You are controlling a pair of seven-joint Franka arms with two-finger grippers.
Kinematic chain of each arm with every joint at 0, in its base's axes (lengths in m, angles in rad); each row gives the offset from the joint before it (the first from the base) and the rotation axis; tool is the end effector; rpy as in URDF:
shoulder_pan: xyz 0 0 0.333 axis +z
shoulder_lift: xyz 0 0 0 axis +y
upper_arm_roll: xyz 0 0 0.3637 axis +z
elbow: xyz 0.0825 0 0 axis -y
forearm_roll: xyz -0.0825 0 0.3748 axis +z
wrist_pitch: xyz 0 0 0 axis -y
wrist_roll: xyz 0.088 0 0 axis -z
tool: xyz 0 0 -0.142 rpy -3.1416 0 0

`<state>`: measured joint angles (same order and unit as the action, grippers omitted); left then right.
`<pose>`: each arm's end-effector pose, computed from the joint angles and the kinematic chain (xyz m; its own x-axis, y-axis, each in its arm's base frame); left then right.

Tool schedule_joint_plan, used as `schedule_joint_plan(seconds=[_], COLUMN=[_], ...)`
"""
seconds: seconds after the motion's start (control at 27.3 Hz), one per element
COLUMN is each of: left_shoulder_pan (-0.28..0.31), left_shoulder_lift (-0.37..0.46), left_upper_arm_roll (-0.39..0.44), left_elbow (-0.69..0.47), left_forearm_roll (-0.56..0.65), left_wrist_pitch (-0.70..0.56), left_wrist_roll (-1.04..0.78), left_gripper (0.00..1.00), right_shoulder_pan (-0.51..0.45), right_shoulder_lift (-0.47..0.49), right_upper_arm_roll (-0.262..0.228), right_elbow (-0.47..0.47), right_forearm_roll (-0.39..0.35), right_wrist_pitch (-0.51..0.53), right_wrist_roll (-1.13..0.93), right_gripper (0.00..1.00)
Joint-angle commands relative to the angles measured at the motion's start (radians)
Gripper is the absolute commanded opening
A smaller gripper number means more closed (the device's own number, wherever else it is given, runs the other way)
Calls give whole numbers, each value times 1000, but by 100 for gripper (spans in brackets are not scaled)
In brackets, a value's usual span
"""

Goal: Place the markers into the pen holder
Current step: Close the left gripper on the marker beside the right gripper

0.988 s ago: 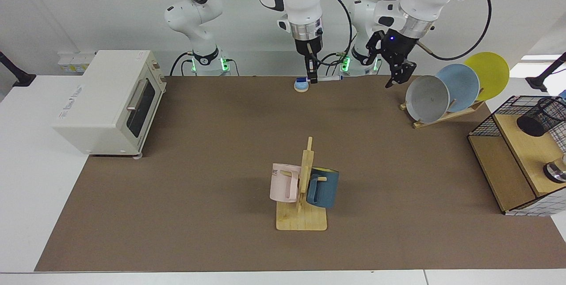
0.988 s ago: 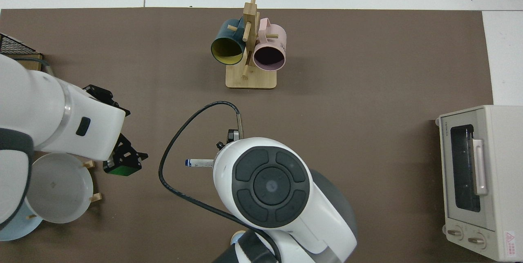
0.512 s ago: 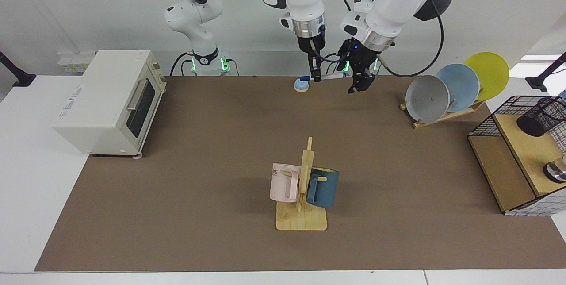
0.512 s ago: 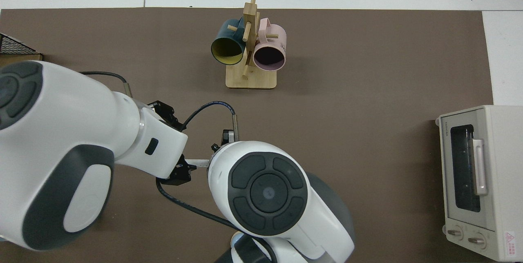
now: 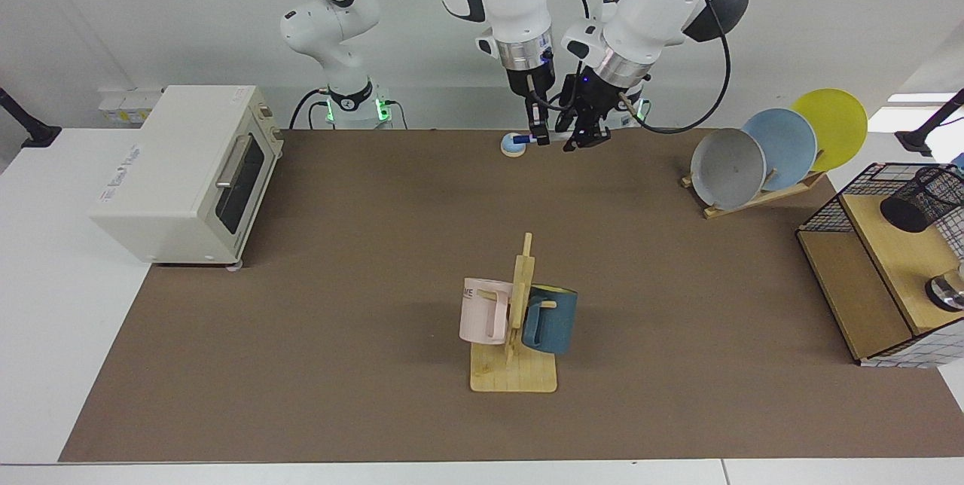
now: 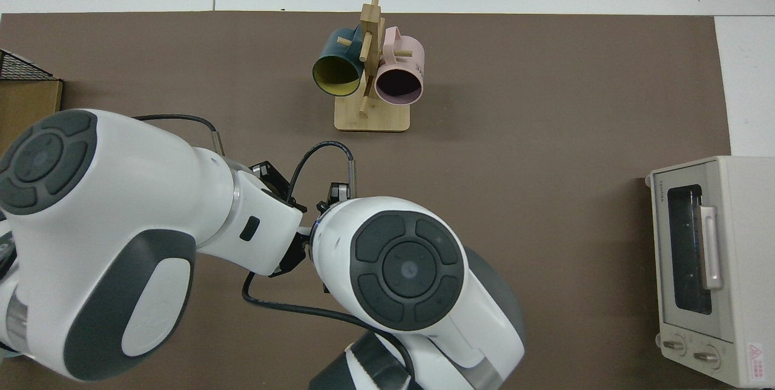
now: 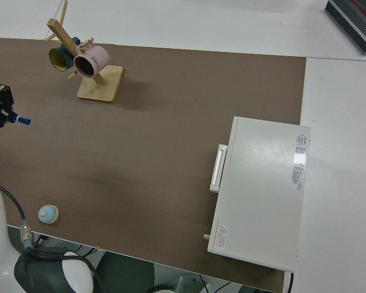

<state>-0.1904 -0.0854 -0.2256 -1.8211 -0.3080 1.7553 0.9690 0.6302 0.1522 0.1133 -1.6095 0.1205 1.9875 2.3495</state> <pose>0.4649 -0.2511 0.5859 0.2492 -0.9390 0.2370 -0.9643 -0.2178 0.1507 0.4652 0.4364 0.5726 -0.0643 -0.9657 -0.2514 -0.9946 0.0825 -0.0625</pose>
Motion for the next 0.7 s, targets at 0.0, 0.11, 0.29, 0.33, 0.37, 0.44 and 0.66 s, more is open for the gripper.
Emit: schedule_joint_plan(seconds=[0.0,0.11,0.29,0.33,0.37,0.44,0.66], left_shoulder_pan=[-12,-12,-9,-8,-8,-8,-8], left_shoulder_lift=[-27,-27,-27,-27,-27,-25,-25], left_upper_arm_roll=[14,14,15,15,15,15,17], left_elbow=[-40,-40,-40,-40,-38,-38,-38], left_forearm_roll=[-22,-22,-22,-22,-22,-20,-19], left_wrist_pitch=[24,20,16,16,16,18,26], left_wrist_roll=[31,51,72,79,85,92,94], left_gripper=[40,37,12,7,1,0,0], right_shoulder_pan=[-11,-11,-12,-12,-12,-12,-14], right_shoulder_lift=[9,10,10,10,10,10,12], right_upper_arm_roll=[12,12,12,12,12,12,12], right_elbow=[13,13,13,13,13,13,13], right_forearm_roll=[24,25,25,25,25,27,25], right_wrist_pitch=[14,14,14,14,14,14,14], right_wrist_roll=[5,5,4,4,4,4,4], right_gripper=[0,0,0,0,0,0,0])
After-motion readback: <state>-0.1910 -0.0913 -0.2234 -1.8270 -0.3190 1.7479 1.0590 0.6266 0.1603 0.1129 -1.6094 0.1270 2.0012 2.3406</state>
